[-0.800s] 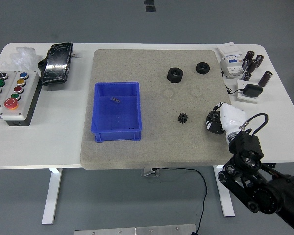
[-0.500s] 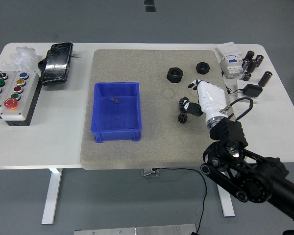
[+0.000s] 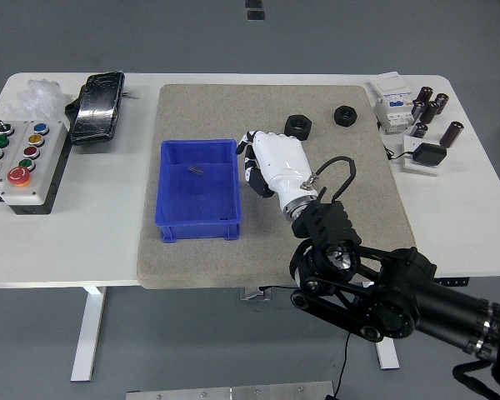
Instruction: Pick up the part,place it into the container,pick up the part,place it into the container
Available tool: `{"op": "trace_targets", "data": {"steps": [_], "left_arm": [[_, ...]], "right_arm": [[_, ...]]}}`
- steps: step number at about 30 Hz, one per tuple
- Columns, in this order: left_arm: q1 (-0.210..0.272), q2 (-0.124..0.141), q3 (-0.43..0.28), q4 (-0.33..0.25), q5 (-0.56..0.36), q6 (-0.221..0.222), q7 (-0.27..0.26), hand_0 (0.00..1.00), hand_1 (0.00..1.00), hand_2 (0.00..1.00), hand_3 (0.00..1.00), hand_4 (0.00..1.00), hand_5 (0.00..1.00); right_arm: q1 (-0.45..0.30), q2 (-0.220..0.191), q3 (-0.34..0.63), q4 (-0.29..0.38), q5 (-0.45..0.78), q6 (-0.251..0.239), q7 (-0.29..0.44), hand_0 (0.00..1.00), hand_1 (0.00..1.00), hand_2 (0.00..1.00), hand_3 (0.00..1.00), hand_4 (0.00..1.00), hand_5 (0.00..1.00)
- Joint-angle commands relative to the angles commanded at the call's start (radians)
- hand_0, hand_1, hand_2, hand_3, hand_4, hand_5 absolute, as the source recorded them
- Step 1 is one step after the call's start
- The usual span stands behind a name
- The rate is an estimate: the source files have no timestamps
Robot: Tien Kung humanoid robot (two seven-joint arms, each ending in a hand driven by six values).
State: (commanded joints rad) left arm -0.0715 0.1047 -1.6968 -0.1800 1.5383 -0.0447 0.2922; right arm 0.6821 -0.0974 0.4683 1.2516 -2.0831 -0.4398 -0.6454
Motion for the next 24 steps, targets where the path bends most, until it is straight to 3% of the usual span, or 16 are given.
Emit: {"op": "trace_targets", "data": {"steps": [4, 5, 10, 11, 16, 17, 24], "left_arm": [[0.0, -0.001, 0.001, 0.0, 0.0, 0.0, -0.001, 0.664, 0.578, 0.548, 0.642, 0.649, 0.434], [-0.001, -0.001, 0.002, 0.0, 0.0, 0.0, -0.002, 0.665, 0.579, 0.548, 0.642, 0.65, 0.436], [-0.003, -0.002, 0.005, 0.0, -0.002, -0.001, -0.003, 0.665, 0.579, 0.548, 0.642, 0.65, 0.436], [-0.003, -0.002, 0.006, 0.0, -0.002, -0.001, -0.004, 0.666, 0.579, 0.548, 0.643, 0.651, 0.438], [-0.005, -0.002, 0.009, 0.0, -0.004, -0.001, -0.005, 0.666, 0.579, 0.548, 0.643, 0.651, 0.438], [-0.005, -0.002, 0.009, 0.0, -0.004, -0.001, -0.005, 0.666, 0.579, 0.549, 0.644, 0.652, 0.441], [-0.005, -0.003, 0.009, 0.0, -0.002, -0.002, -0.004, 0.665, 0.579, 0.548, 0.644, 0.651, 0.44]], "right_arm": [[-0.009, -0.001, 0.053, -0.036, -0.057, 0.087, 0.0, 0.365, 0.66, 0.743, 0.711, 0.427, 0.175], [-0.01, -0.001, 0.066, -0.048, -0.067, 0.109, 0.0, 0.377, 0.719, 0.824, 0.839, 0.769, 0.261], [-0.003, 0.01, 0.083, -0.124, -0.048, 0.152, 0.0, 0.377, 0.719, 0.824, 0.839, 0.769, 0.261], [-0.001, 0.013, 0.081, -0.141, -0.038, 0.158, 0.0, 0.387, 0.742, 0.862, 0.872, 0.938, 0.391], [0.002, 0.026, 0.081, -0.233, 0.014, 0.172, 0.0, 0.387, 0.742, 0.862, 0.872, 0.938, 0.391], [0.003, 0.028, 0.083, -0.252, 0.022, 0.174, 0.0, 0.391, 0.746, 0.856, 0.876, 0.961, 0.44], [0.007, 0.034, 0.088, -0.343, 0.063, 0.184, 0.0, 0.39, 0.742, 0.847, 0.873, 0.977, 0.469]]}}
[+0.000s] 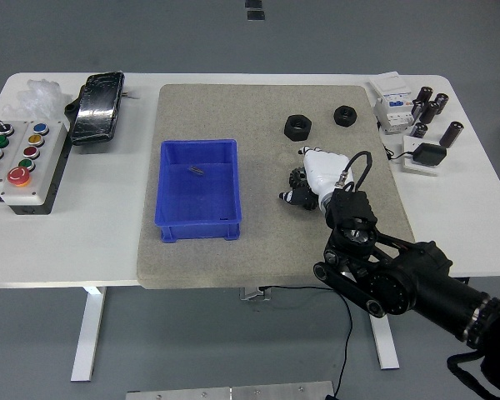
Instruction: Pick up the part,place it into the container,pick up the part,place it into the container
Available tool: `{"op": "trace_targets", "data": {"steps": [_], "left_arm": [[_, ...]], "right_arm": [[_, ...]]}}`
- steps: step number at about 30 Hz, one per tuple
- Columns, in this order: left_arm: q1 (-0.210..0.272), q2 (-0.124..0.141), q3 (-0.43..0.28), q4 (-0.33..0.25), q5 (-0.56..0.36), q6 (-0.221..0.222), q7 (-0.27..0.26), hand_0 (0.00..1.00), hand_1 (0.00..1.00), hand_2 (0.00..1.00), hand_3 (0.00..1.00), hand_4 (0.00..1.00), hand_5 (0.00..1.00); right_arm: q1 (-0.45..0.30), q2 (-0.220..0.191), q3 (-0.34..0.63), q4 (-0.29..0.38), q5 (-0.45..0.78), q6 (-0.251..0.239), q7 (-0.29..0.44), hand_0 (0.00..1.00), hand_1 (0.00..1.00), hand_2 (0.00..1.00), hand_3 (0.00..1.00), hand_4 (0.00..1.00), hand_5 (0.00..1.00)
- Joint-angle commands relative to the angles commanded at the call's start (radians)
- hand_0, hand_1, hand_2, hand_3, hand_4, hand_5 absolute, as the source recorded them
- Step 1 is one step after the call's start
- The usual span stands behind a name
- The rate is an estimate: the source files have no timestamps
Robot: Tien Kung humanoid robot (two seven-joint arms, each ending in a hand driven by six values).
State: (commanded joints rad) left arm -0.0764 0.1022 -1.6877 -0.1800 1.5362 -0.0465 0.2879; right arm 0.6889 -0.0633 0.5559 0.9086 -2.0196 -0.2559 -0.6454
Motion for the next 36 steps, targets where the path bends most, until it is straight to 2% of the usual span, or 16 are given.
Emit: {"op": "trace_targets", "data": {"steps": [4, 5, 10, 11, 16, 17, 22, 23, 25, 29, 36], "left_arm": [[0.0, -0.001, 0.002, 0.0, -0.001, 0.0, -0.001, 0.665, 0.579, 0.548, 0.644, 0.651, 0.44], [0.0, -0.001, 0.003, 0.0, -0.002, -0.001, -0.001, 0.665, 0.58, 0.548, 0.645, 0.65, 0.442], [-0.003, -0.002, 0.006, 0.0, -0.002, -0.002, -0.001, 0.665, 0.58, 0.548, 0.645, 0.65, 0.442], [-0.004, -0.002, 0.007, 0.0, -0.002, -0.002, -0.002, 0.666, 0.58, 0.55, 0.646, 0.649, 0.439], [-0.004, -0.002, 0.007, 0.0, -0.002, -0.002, -0.002, 0.666, 0.58, 0.55, 0.646, 0.649, 0.439], [-0.004, -0.002, 0.006, 0.0, -0.001, -0.002, -0.001, 0.666, 0.58, 0.551, 0.646, 0.648, 0.444], [-0.003, -0.002, 0.007, 0.0, -0.001, -0.002, -0.002, 0.666, 0.58, 0.551, 0.646, 0.648, 0.444], [-0.003, -0.002, 0.007, 0.0, -0.002, -0.002, -0.002, 0.666, 0.58, 0.551, 0.646, 0.646, 0.452], [-0.003, -0.002, 0.009, 0.0, -0.003, -0.002, -0.003, 0.666, 0.58, 0.551, 0.646, 0.646, 0.452], [-0.004, -0.003, 0.014, 0.0, -0.008, -0.002, -0.006, 0.667, 0.582, 0.551, 0.647, 0.645, 0.456], [-0.005, -0.002, 0.015, 0.0, -0.01, -0.002, -0.006, 0.667, 0.581, 0.551, 0.65, 0.648, 0.464]], "right_arm": [[0.0, 0.006, -0.003, -0.034, 0.029, -0.028, 0.0, 0.39, 0.742, 0.847, 0.873, 0.977, 0.469], [0.001, 0.007, -0.006, -0.042, 0.04, -0.039, 0.0, 0.364, 0.666, 0.722, 0.794, 0.75, 0.352], [0.012, 0.017, -0.037, -0.086, 0.127, -0.102, 0.0, 0.364, 0.666, 0.722, 0.794, 0.75, 0.352], [0.013, 0.018, -0.041, -0.089, 0.137, -0.113, 0.0, 0.315, 0.564, 0.537, 0.657, 0.459, 0.199], [0.011, 0.025, -0.062, -0.101, 0.183, -0.17, 0.0, 0.315, 0.564, 0.537, 0.657, 0.459, 0.199], [0.01, 0.027, -0.065, -0.104, 0.189, -0.178, 0.001, 0.313, 0.519, 0.403, 0.548, 0.447, 0.08], [0.006, 0.029, -0.079, -0.106, 0.204, -0.21, 0.009, 0.313, 0.519, 0.403, 0.548, 0.447, 0.08], [0.005, 0.028, -0.081, -0.103, 0.204, -0.219, 0.011, 0.313, 0.511, 0.381, 0.508, 0.412, 0.043], [0.004, 0.025, -0.081, -0.093, 0.197, -0.235, 0.015, 0.313, 0.511, 0.381, 0.508, 0.412, 0.043], [0.006, 0.015, -0.08, -0.051, 0.156, -0.266, 0.012, 0.312, 0.507, 0.374, 0.505, 0.409, 0.037], [0.042, -0.004, -0.114, 0.092, 0.058, -0.304, 0.0, 0.314, 0.508, 0.37, 0.5, 0.406, 0.041]]}}
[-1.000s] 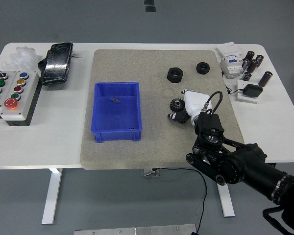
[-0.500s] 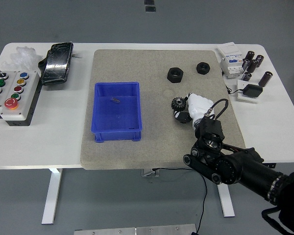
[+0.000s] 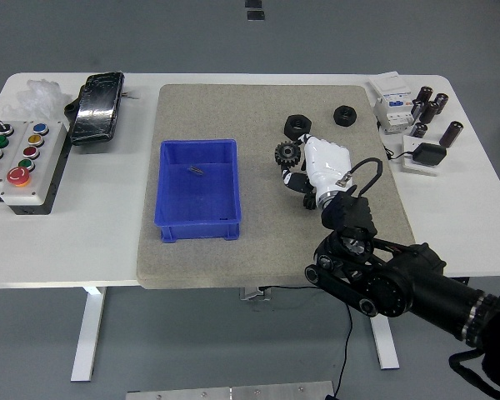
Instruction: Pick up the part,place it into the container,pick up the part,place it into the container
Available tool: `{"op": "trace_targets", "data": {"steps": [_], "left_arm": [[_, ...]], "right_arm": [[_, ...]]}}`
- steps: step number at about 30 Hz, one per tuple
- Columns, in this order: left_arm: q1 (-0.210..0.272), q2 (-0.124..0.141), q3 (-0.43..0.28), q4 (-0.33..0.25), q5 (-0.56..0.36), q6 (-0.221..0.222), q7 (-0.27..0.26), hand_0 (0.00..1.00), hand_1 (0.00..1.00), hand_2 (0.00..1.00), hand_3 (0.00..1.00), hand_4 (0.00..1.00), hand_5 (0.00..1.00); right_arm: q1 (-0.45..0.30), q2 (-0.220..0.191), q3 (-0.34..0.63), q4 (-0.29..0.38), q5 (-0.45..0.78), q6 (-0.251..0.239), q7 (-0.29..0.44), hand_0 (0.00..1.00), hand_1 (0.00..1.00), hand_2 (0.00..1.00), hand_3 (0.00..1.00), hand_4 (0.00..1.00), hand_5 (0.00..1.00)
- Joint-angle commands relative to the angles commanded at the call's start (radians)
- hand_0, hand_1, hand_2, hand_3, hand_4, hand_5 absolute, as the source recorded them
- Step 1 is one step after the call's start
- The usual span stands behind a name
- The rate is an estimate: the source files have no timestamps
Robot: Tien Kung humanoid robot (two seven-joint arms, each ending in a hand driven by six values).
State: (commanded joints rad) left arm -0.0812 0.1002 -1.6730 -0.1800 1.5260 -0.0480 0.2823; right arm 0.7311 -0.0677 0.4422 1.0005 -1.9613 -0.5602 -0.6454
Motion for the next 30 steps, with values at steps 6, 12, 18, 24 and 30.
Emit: {"op": "trace_targets", "data": {"steps": [6, 12, 18, 24, 30], "left_arm": [[-0.001, 0.001, 0.001, 0.0, -0.001, 0.0, 0.001, 0.668, 0.581, 0.551, 0.65, 0.651, 0.469], [0.0, 0.002, 0.003, 0.0, -0.004, 0.0, 0.003, 0.669, 0.582, 0.552, 0.65, 0.651, 0.474], [-0.001, 0.003, 0.003, 0.0, -0.004, 0.001, 0.004, 0.668, 0.582, 0.552, 0.651, 0.651, 0.477], [0.001, 0.001, 0.0, 0.0, 0.002, 0.001, 0.007, 0.668, 0.582, 0.553, 0.651, 0.652, 0.484], [0.001, 0.001, 0.0, 0.0, 0.002, 0.001, 0.005, 0.668, 0.582, 0.553, 0.652, 0.651, 0.489]], "right_arm": [[0.044, 0.015, -0.078, 0.128, -0.034, -0.002, 0.0, 0.333, 0.514, 0.386, 0.515, 0.421, 0.023], [0.076, 0.039, -0.172, 0.214, -0.05, 0.069, 0.0, 0.424, 0.657, 0.658, 0.657, 0.328, 0.21], [0.089, 0.054, -0.207, 0.224, -0.069, 0.162, 0.0, 0.527, 0.814, 0.936, 0.92, 0.787, 0.347], [0.083, 0.054, -0.187, 0.22, -0.084, 0.19, 0.0, 0.544, 0.853, 0.998, 0.998, 0.88, 0.385], [0.055, 0.051, -0.153, 0.185, -0.021, 0.148, 0.0, 0.536, 0.848, 0.998, 0.998, 0.917, 0.413]]}}
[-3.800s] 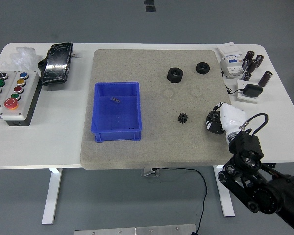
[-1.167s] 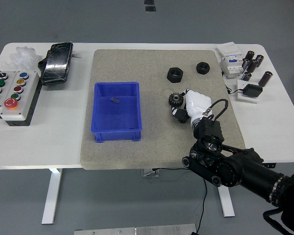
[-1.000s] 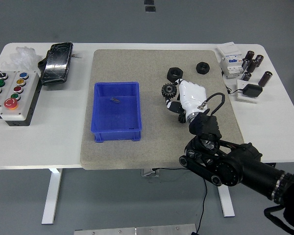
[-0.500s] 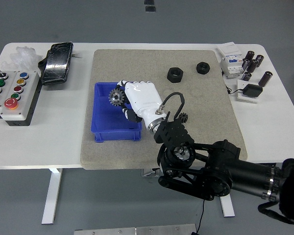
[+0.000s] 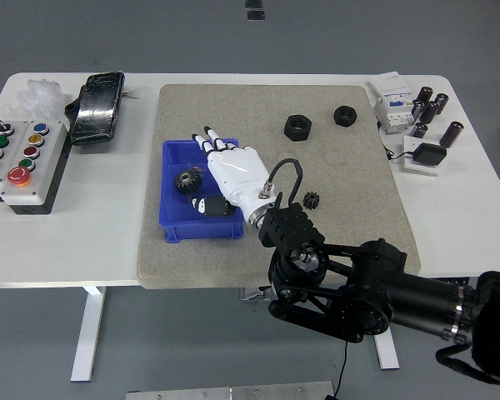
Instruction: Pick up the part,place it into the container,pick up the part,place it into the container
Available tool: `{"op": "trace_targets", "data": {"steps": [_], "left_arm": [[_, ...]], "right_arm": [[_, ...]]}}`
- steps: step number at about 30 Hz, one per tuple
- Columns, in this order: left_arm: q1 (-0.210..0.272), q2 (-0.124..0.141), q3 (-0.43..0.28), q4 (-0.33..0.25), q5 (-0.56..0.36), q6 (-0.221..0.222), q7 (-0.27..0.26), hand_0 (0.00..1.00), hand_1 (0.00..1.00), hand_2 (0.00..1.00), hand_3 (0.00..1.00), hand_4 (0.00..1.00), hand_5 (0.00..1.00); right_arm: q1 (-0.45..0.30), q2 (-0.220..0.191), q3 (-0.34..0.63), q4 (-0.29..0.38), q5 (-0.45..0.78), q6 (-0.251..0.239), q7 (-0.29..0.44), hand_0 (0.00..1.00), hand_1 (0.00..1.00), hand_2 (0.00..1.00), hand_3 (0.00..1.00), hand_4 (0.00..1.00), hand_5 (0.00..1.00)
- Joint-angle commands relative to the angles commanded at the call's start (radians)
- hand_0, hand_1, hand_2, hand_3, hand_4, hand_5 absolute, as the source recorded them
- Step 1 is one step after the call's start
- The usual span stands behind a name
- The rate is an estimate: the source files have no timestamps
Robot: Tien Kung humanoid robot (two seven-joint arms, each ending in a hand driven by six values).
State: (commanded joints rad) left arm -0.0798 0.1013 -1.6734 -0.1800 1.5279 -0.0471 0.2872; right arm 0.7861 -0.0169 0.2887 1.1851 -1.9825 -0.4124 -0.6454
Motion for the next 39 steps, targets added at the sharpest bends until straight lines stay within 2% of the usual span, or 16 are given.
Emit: {"op": "trace_targets", "data": {"steps": [4, 5, 6, 10, 11, 13, 16, 22, 23, 28, 29, 34, 35, 39], "left_arm": [[0.0, -0.001, -0.003, 0.0, 0.004, 0.0, -0.002, 0.668, 0.582, 0.553, 0.652, 0.651, 0.489], [0.0, -0.002, -0.003, 0.0, 0.005, -0.001, -0.002, 0.668, 0.583, 0.552, 0.651, 0.649, 0.491], [0.001, -0.003, -0.004, 0.0, 0.007, -0.001, -0.002, 0.668, 0.583, 0.552, 0.651, 0.649, 0.491], [0.004, -0.005, -0.009, 0.0, 0.011, -0.001, -0.003, 0.668, 0.583, 0.552, 0.651, 0.649, 0.491], [0.005, -0.005, -0.01, 0.0, 0.012, -0.001, -0.003, 0.668, 0.582, 0.551, 0.651, 0.647, 0.494], [0.007, -0.005, -0.012, 0.0, 0.013, 0.0, -0.003, 0.668, 0.582, 0.551, 0.651, 0.647, 0.494], [0.008, -0.007, -0.017, 0.0, 0.017, 0.0, -0.003, 0.668, 0.582, 0.551, 0.651, 0.647, 0.494], [0.009, -0.009, -0.016, 0.0, 0.019, -0.001, -0.005, 0.668, 0.582, 0.552, 0.65, 0.647, 0.493], [0.008, -0.01, -0.015, 0.0, 0.018, -0.001, -0.006, 0.668, 0.582, 0.551, 0.651, 0.646, 0.494], [0.006, -0.011, -0.01, 0.0, 0.015, -0.002, -0.009, 0.668, 0.582, 0.551, 0.651, 0.646, 0.494], [0.006, -0.01, -0.009, 0.0, 0.014, -0.002, -0.009, 0.668, 0.582, 0.552, 0.651, 0.644, 0.493], [0.006, -0.01, -0.007, 0.0, 0.013, -0.002, -0.009, 0.668, 0.582, 0.552, 0.651, 0.644, 0.493], [0.006, -0.009, -0.007, 0.0, 0.013, -0.002, -0.009, 0.668, 0.582, 0.552, 0.651, 0.641, 0.492], [0.006, -0.009, -0.006, 0.0, 0.013, -0.002, -0.009, 0.668, 0.582, 0.552, 0.651, 0.641, 0.492]], "right_arm": [[-0.05, -0.017, 0.059, 0.002, 0.001, -0.053, 0.0, 0.536, 0.848, 0.998, 0.998, 0.917, 0.413], [-0.066, -0.025, 0.078, 0.009, -0.009, -0.066, 0.0, 0.473, 0.775, 0.921, 0.931, 0.898, 0.414], [-0.084, -0.033, 0.102, 0.016, -0.022, -0.076, 0.0, 0.473, 0.775, 0.921, 0.931, 0.898, 0.414], [-0.161, -0.084, 0.207, 0.049, -0.089, -0.089, 0.0, 0.473, 0.775, 0.921, 0.931, 0.898, 0.414], [-0.181, -0.097, 0.235, 0.053, -0.1, -0.089, 0.0, 0.401, 0.715, 0.851, 0.873, 0.887, 0.405], [-0.215, -0.116, 0.28, 0.049, -0.099, -0.096, 0.0, 0.401, 0.715, 0.851, 0.873, 0.887, 0.405], [-0.267, -0.134, 0.345, 0.006, -0.037, -0.121, 0.0, 0.401, 0.715, 0.851, 0.873, 0.887, 0.405], [-0.321, -0.132, 0.367, -0.047, 0.04, -0.138, 0.0, 0.387, 0.692, 0.834, 0.856, 0.872, 0.394], [-0.324, -0.131, 0.364, -0.052, 0.043, -0.134, 0.0, 0.385, 0.612, 0.718, 0.796, 0.865, 0.396], [-0.324, -0.13, 0.342, -0.069, 0.057, -0.123, 0.0, 0.385, 0.612, 0.718, 0.796, 0.865, 0.396], [-0.323, -0.129, 0.339, -0.07, 0.057, -0.125, 0.0, 0.363, 0.518, 0.564, 0.7, 0.693, 0.278], [-0.308, -0.123, 0.317, -0.071, 0.056, -0.136, 0.0, 0.363, 0.518, 0.564, 0.7, 0.693, 0.278], [-0.304, -0.122, 0.311, -0.072, 0.058, -0.138, 0.0, 0.332, 0.461, 0.35, 0.647, 0.493, 0.241], [-0.295, -0.116, 0.29, -0.085, 0.067, -0.138, 0.0, 0.332, 0.461, 0.35, 0.647, 0.493, 0.241]]}}
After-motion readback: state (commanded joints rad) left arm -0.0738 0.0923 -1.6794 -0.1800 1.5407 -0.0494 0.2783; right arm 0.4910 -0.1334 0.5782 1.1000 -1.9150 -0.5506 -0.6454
